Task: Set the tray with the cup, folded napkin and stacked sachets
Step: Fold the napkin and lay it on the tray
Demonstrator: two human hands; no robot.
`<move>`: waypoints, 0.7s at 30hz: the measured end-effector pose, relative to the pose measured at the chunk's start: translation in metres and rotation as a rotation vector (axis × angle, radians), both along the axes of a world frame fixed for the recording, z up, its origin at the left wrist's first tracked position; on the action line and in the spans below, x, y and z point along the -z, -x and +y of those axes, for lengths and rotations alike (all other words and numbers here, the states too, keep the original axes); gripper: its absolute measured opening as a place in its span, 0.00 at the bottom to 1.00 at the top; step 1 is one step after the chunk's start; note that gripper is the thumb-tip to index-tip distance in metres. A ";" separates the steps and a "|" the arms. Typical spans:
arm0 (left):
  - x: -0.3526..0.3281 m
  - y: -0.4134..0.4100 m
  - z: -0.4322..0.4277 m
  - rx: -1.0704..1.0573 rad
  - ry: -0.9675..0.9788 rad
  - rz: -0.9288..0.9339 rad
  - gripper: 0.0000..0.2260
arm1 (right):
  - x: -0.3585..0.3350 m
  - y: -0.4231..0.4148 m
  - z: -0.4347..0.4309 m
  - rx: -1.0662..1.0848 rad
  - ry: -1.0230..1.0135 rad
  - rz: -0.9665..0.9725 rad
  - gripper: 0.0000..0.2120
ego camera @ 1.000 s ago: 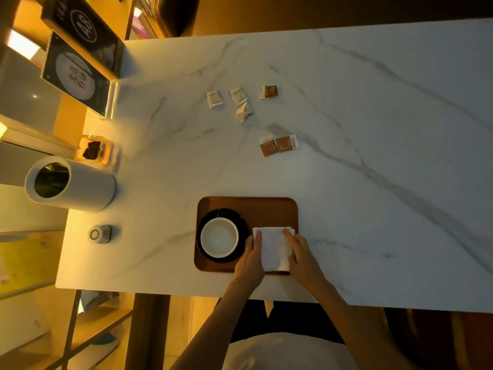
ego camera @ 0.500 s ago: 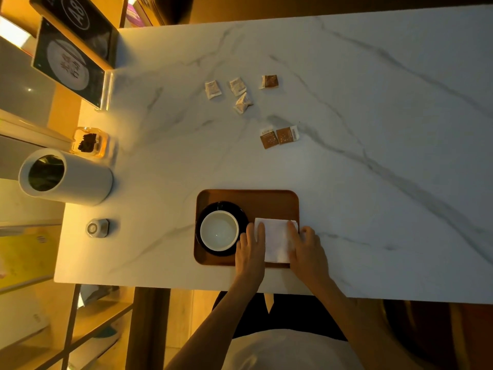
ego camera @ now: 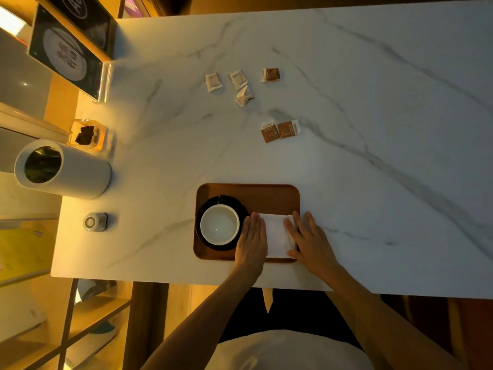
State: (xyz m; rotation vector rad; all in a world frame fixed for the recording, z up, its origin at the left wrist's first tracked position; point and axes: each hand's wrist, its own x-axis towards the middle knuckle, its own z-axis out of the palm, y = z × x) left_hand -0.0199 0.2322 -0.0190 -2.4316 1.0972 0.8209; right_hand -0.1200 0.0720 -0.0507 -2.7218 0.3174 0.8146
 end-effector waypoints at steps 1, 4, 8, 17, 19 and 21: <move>-0.001 -0.001 -0.001 0.011 -0.014 -0.005 0.41 | 0.000 0.000 -0.001 0.006 0.000 -0.006 0.50; -0.001 -0.004 -0.001 0.040 -0.030 -0.018 0.41 | 0.000 0.004 -0.003 0.027 0.012 -0.024 0.52; -0.002 -0.004 0.001 0.028 -0.035 -0.007 0.41 | 0.000 0.007 -0.005 0.024 0.028 -0.023 0.54; -0.005 -0.005 -0.002 -0.018 -0.029 0.023 0.45 | 0.000 0.008 -0.005 0.043 0.027 -0.016 0.56; -0.005 -0.005 -0.003 -0.025 -0.039 0.027 0.45 | 0.000 0.008 -0.004 0.054 0.034 -0.018 0.55; -0.004 -0.005 -0.003 -0.039 -0.045 0.031 0.46 | 0.000 0.007 -0.003 0.060 0.038 -0.009 0.55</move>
